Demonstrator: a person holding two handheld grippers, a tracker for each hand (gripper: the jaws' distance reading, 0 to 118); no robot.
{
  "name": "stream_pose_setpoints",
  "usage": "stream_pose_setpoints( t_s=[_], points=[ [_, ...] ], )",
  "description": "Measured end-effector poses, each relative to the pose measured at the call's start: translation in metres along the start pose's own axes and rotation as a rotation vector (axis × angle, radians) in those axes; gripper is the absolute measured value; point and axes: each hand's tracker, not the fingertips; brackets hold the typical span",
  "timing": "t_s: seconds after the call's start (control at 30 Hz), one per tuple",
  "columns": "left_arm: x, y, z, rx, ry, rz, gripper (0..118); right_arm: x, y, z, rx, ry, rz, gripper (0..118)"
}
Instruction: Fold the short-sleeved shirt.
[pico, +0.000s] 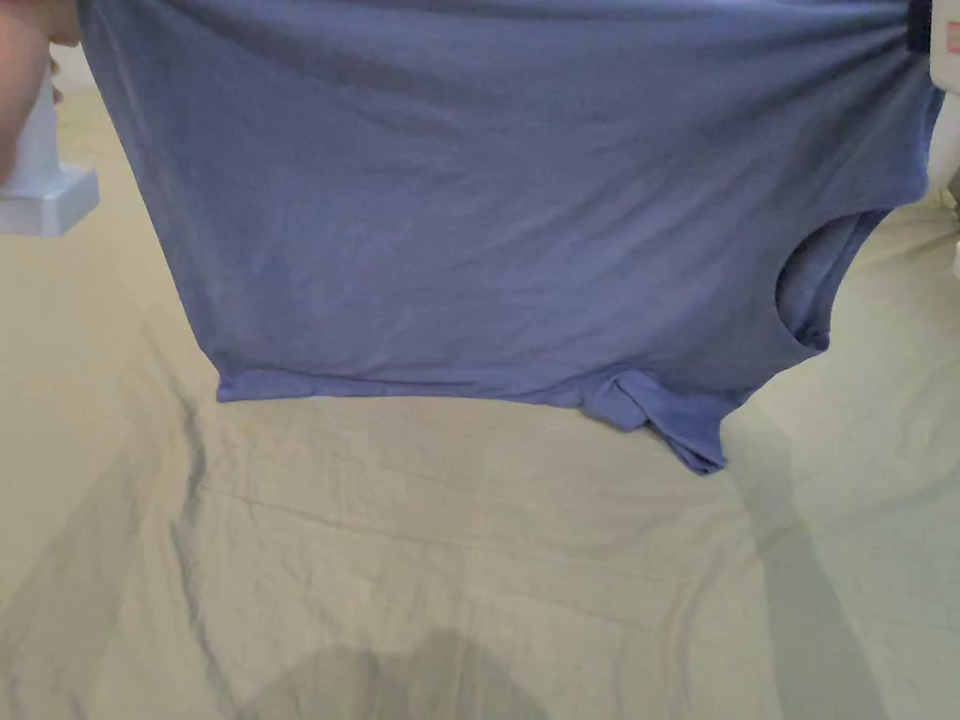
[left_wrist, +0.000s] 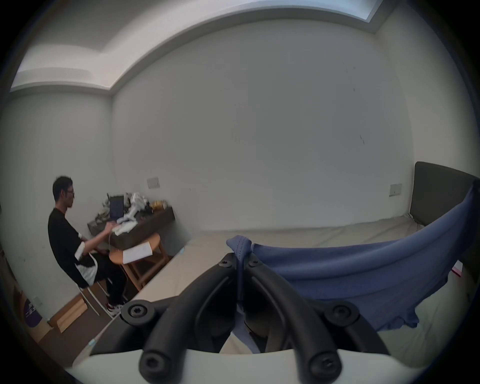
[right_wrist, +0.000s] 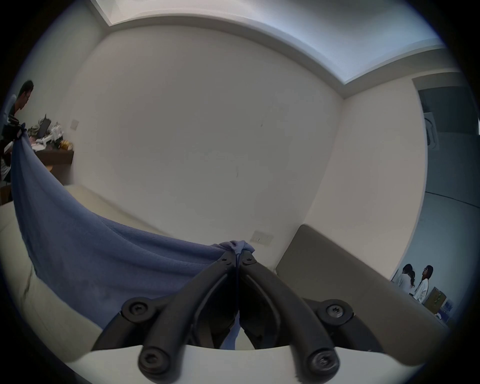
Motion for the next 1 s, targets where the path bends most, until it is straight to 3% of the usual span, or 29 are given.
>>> stream_pose_setpoints(
  t_s=[0.2, 0.3, 0.4, 0.57, 0.73, 0.87, 1.0],
  points=[
    [-0.007, -0.105, 0.025, -0.109, -0.026, -0.104, 0, -0.032, -0.089, 0.039, -0.100, 0.120, 0.034, 3],
    [-0.012, -0.167, 0.054, -0.172, -0.038, -0.127, 0, -0.044, -0.140, 0.080, -0.185, 0.232, -0.008, 3],
    [-0.017, -0.230, 0.090, -0.298, -0.072, -0.088, 1, -0.059, -0.188, 0.122, -0.255, 0.265, 0.015, 3],
    [-0.020, -0.319, 0.157, -0.448, -0.118, -0.204, 1, -0.076, -0.255, 0.195, -0.402, 0.320, -0.004, 3],
    [-0.029, -0.384, 0.209, -0.630, -0.120, -0.297, 1, -0.078, -0.306, 0.248, -0.618, 0.394, -0.102, 3],
    [-0.029, -0.412, 0.239, -0.699, -0.172, -0.410, 0, -0.073, -0.338, 0.274, -0.749, 0.419, -0.064, 3],
    [-0.038, -0.425, 0.255, -0.773, -0.204, -0.422, 0, -0.062, -0.351, 0.299, -0.851, 0.421, -0.118, 3]
  ],
)
